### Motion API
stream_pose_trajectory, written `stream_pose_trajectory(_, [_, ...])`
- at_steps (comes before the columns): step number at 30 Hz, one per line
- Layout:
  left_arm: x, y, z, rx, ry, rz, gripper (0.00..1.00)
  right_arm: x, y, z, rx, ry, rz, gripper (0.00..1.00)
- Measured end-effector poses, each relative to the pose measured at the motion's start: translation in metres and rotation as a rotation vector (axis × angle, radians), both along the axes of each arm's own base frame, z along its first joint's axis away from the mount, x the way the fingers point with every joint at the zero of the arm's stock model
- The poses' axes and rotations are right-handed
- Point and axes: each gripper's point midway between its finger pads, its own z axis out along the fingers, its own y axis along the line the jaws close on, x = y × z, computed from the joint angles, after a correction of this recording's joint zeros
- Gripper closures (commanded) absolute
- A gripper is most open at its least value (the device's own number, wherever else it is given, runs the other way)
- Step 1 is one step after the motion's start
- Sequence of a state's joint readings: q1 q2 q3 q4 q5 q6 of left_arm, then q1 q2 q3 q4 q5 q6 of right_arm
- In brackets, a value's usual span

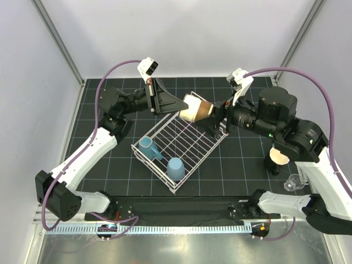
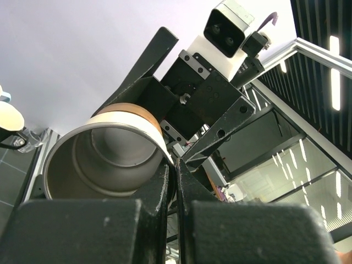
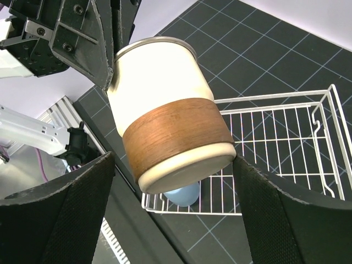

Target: Load the cups into the dish rack

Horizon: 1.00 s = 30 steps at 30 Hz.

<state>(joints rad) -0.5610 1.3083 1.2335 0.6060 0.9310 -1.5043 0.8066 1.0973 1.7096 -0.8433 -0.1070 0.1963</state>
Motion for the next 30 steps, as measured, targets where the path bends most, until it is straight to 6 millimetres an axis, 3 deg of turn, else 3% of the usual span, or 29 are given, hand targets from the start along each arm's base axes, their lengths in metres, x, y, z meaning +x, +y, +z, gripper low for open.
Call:
stream_pose_trajectory(11, [-0.003,-0.003,-0.008,0.010,0.024,-0.017,1.00,0.004,0.004,-0.001,0.009,-0.006,0.013,0.10])
stream_pose_trajectory(16, [-0.003,-0.003,-0.008,0.010,0.026,-0.019,1.00,0.003,0.004,-0.001,0.010,-0.008,0.025,0.20])
stream_pose_trajectory(27, [-0.007,0.000,0.002,-0.027,0.015,-0.032,0.99,-0.001,0.013,-0.008,0.019,0.010,0.076,0.15])
stream_pose_trajectory(30, [-0.009,0.000,0.004,-0.035,0.007,-0.034,1.00,-0.002,0.014,-0.007,0.024,0.010,0.083,0.22])
